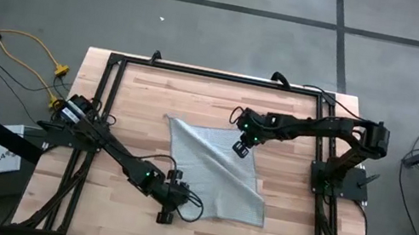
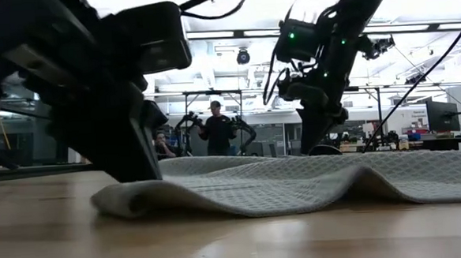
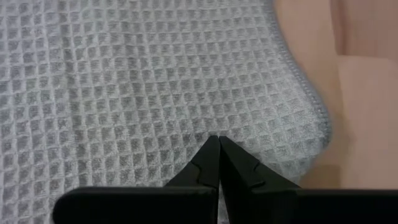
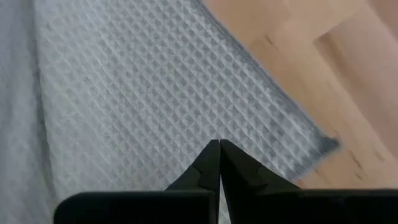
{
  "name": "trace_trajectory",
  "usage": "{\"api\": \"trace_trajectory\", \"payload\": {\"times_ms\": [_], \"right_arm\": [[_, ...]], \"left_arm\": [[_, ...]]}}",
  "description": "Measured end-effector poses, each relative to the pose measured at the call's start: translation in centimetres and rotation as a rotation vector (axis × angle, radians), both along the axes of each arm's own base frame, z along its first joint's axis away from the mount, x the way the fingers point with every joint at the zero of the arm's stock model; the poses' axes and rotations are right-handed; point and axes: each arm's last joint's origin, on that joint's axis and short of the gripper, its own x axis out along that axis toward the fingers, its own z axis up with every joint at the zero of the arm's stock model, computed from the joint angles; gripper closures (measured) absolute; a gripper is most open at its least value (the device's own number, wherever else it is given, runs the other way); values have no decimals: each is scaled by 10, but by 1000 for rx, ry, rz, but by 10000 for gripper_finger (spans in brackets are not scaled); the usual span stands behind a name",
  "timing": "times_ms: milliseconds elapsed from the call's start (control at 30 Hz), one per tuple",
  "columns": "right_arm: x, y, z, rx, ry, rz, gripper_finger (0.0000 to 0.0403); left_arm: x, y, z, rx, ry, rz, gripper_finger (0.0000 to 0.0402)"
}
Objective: Fold microfiber towels
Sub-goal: Fold the gray towel on the table
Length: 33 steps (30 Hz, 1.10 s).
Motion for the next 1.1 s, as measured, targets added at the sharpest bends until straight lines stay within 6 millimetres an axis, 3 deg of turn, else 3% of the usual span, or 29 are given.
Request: {"api": "trace_trajectory", "payload": {"times_ms": [267, 1100], "right_arm": [[6, -9, -28, 58, 43, 10, 401], [0, -35, -32, -52, 76, -86, 401]], "left_arm": [[-4, -7, 0, -22, 9, 6, 401], [-13, -19, -1, -142, 99, -38, 401]]}}
